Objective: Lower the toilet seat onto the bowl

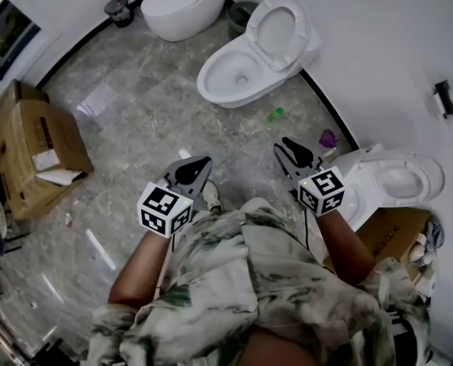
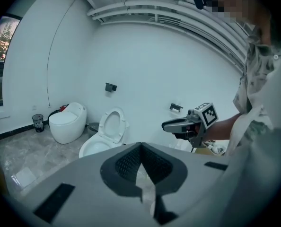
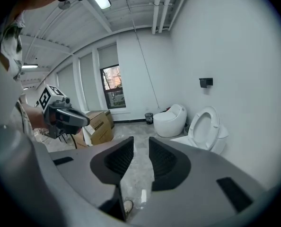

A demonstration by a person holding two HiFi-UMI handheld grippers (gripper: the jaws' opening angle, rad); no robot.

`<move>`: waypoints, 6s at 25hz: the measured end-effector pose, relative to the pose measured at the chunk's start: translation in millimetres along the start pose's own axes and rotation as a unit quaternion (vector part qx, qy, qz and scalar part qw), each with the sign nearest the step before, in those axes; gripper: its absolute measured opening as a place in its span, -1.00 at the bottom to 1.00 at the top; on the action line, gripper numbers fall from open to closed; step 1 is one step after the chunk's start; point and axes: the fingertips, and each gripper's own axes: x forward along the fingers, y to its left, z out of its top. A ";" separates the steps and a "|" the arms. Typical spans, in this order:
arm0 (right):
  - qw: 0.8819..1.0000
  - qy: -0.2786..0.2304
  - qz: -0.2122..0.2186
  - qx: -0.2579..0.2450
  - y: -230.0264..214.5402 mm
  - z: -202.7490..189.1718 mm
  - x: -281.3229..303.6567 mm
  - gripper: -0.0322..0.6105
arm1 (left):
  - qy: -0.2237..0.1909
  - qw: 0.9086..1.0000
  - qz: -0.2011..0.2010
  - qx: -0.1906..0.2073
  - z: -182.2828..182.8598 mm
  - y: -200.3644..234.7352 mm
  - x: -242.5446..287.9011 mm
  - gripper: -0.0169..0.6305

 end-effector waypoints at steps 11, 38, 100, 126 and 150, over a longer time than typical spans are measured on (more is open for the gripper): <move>0.999 0.007 -0.040 0.006 -51.5 35.1 73.8 -0.54 | 0.005 1.000 -0.012 -0.026 16.9 77.5 22.9 -0.88; 0.992 0.032 -0.124 0.023 -511.6 103.8 267.1 -0.53 | 0.049 0.998 0.031 -0.027 187.9 187.4 287.6 -0.88; 0.984 0.111 -0.136 -0.022 -594.7 110.7 371.1 -0.59 | 0.046 0.996 0.062 -0.051 210.3 252.4 293.0 -0.88; 0.983 0.129 -0.116 -0.058 -504.6 106.6 378.3 -0.57 | 0.043 0.996 0.057 -0.057 187.4 275.4 242.3 -0.88; 0.979 0.147 -0.103 -0.092 -425.8 86.7 394.5 -0.54 | 0.103 0.993 0.020 -0.059 144.1 279.2 245.1 -0.88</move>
